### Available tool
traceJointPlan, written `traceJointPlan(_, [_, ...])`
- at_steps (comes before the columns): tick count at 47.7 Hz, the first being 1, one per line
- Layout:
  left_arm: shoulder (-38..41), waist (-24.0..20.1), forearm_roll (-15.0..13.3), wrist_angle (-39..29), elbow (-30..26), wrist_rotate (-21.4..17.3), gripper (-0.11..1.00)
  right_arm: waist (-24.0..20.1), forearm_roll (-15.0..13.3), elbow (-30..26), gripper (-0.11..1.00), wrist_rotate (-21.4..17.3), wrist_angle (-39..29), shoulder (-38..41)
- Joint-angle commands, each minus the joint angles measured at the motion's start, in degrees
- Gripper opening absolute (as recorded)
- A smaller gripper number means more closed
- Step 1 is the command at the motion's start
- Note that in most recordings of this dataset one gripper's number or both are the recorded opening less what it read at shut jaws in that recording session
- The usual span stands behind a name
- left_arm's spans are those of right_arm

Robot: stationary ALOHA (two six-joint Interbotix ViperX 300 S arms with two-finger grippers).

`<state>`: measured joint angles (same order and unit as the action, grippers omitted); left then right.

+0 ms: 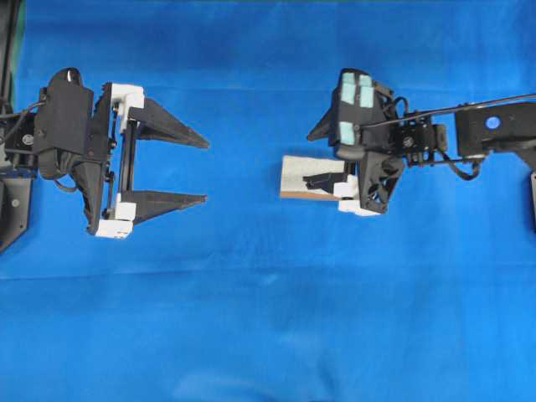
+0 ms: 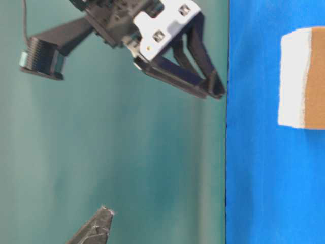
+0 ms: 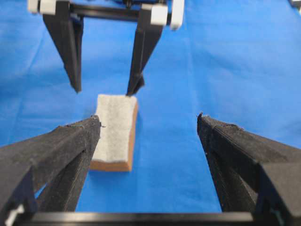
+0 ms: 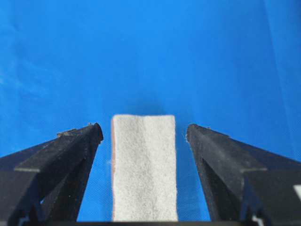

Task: Hand over the sponge with the left arm and wipe it with the right arm.

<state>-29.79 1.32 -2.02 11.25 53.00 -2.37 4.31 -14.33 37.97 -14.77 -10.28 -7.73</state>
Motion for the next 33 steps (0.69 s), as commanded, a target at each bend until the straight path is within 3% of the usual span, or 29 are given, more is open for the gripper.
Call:
traceJointPlan(1, [-0.2,0.2,0.1,0.1,0.0,0.0,0.81,-0.3,-0.1,-0.4,0.72,0.1,0.6,-2.0])
traceJointPlan(19, [-0.3,0.2,0.1,0.3,-0.1,0.1,0.81,-0.5,-0.1,-0.3,0.72,0.1,1.6,-2.4])
traceJointPlan(33, [-6.7,0.2,0.1,-1.7,0.6,-0.1,0.81,-0.7,-0.1,1.2,0.72,0.1,-1.1,-11.9])
